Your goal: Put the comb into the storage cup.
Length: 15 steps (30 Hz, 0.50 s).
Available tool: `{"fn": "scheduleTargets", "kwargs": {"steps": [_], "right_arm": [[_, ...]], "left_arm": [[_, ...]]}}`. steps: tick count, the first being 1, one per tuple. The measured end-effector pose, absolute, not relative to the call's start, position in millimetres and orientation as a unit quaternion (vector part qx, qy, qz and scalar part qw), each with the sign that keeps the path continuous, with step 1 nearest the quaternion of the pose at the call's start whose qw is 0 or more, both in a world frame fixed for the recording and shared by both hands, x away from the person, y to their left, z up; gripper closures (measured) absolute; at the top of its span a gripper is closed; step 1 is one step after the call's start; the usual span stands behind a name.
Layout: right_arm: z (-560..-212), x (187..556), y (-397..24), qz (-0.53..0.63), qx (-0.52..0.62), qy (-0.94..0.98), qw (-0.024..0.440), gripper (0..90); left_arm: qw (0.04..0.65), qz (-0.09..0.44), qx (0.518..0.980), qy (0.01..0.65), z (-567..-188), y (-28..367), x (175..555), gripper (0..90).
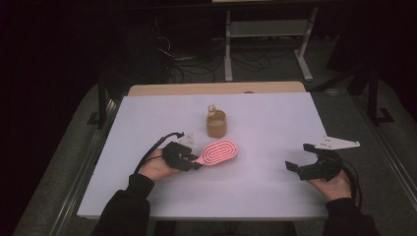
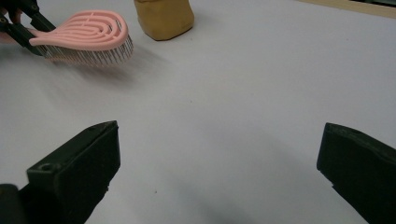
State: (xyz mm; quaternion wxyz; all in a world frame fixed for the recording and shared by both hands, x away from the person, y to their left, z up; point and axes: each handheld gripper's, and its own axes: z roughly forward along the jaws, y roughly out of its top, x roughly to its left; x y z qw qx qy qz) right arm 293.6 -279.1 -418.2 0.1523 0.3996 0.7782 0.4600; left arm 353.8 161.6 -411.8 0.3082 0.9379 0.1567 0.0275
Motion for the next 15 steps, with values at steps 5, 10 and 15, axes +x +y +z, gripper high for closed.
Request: {"fn": "scheduleTargets", "kwargs": {"steps": [5,10,15], "right_arm": [[-418.1,293.5,-279.3,0.46,0.4,0.778,0.152,0.0],[-418.1,293.4,-279.2,0.46,0.399,0.778,0.152,0.0],[-418.0,293.4,-279.4,0.461,0.399,0.778,0.152,0.0]], "left_arm": [[0.313,0.03,0.936,0.158,-409.2,164.1,353.9,70.0],[0.318,0.038,0.933,0.162,-406.0,168.5,355.2,70.0],[0.333,0.044,0.926,0.172,-402.0,173.1,355.8,70.0]]}}
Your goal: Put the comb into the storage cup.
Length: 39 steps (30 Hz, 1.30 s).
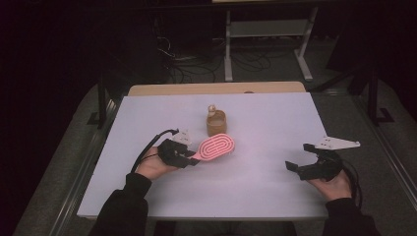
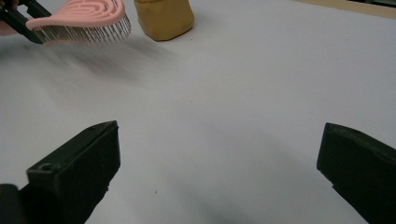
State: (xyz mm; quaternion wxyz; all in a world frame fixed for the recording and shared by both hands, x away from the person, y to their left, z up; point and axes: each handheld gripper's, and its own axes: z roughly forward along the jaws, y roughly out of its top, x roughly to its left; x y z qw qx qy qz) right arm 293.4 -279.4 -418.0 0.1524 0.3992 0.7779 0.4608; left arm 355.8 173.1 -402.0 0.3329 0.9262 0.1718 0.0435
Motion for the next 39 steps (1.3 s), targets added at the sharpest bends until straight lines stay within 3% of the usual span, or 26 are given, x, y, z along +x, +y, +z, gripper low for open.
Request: {"fn": "scheduleTargets", "kwargs": {"steps": [24,39], "right_arm": [[-417.9,293.7,-279.4,0.462,0.399,0.778,0.149,0.0],[-400.4,299.4,-272.2,0.468,0.381,0.786,0.137,0.0]], "left_arm": [[0.371,0.071,0.908,0.181,-376.6,193.4,361.3,70.1],[0.379,0.099,0.906,0.159,-348.1,183.8,361.9,70.0]]}}
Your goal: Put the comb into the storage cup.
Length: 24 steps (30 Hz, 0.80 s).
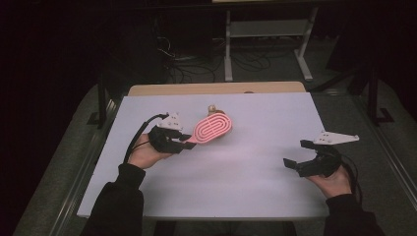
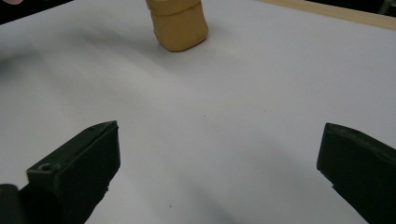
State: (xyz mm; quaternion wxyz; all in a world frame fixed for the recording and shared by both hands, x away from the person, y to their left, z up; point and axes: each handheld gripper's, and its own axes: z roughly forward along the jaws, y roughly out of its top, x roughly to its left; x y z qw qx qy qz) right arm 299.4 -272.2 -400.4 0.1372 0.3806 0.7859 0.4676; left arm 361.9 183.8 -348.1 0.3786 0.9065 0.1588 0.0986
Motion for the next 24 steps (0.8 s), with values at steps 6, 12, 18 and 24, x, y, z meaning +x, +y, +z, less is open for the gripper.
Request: {"fn": "scheduleTargets", "kwargs": {"steps": [6,12,18,24], "right_arm": [[-387.3,306.3,-266.1,0.471,0.37,0.79,0.127,0.0],[-371.6,312.7,-257.4,0.473,0.355,0.796,0.128,0.0],[-354.4,321.4,-242.5,0.467,0.334,0.809,0.126,0.0],[-348.0,327.3,-232.8,0.463,0.325,0.817,0.117,0.0]], "left_arm": [[0.382,0.105,0.905,0.155,-338.7,181.1,363.7,70.0],[0.383,0.111,0.904,0.154,-334.9,178.6,364.3,70.1],[0.387,0.116,0.902,0.152,-331.2,177.2,364.3,70.0],[0.386,0.121,0.903,0.145,-322.4,175.4,365.7,70.1]]}}
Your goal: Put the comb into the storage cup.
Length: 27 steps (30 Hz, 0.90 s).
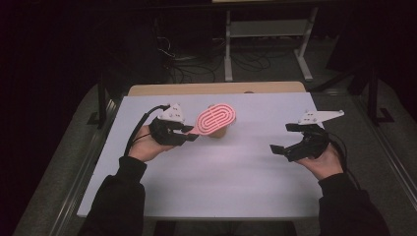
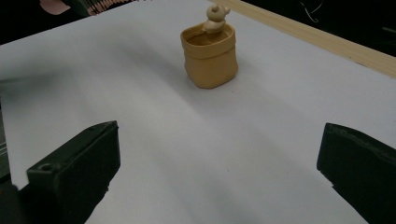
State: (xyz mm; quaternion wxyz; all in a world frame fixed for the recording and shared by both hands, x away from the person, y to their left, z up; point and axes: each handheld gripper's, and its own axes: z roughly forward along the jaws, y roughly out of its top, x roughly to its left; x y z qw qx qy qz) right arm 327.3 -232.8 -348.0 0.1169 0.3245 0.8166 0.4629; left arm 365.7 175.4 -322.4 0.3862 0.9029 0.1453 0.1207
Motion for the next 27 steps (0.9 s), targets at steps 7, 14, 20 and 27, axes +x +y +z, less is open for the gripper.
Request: {"fn": "scheduleTargets", "kwargs": {"steps": [7,14,20,27], "right_arm": [[-339.2,335.4,-223.4,0.473,0.315,0.817,0.1,0.0],[-320.4,347.7,-208.3,0.484,0.304,0.817,0.075,0.0],[-307.5,359.7,-194.1,0.497,0.297,0.814,0.043,3.1],[-298.5,372.1,-180.7,0.493,0.292,0.819,0.027,4.5]], "left_arm": [[0.388,0.128,0.902,0.139,-315.5,168.7,366.8,70.0],[0.394,0.137,0.899,0.131,-314.4,160.7,367.5,70.0],[0.4,0.141,0.897,0.126,-313.9,155.3,367.2,70.0],[0.411,0.152,0.89,0.122,-313.1,154.1,364.9,70.1]]}}
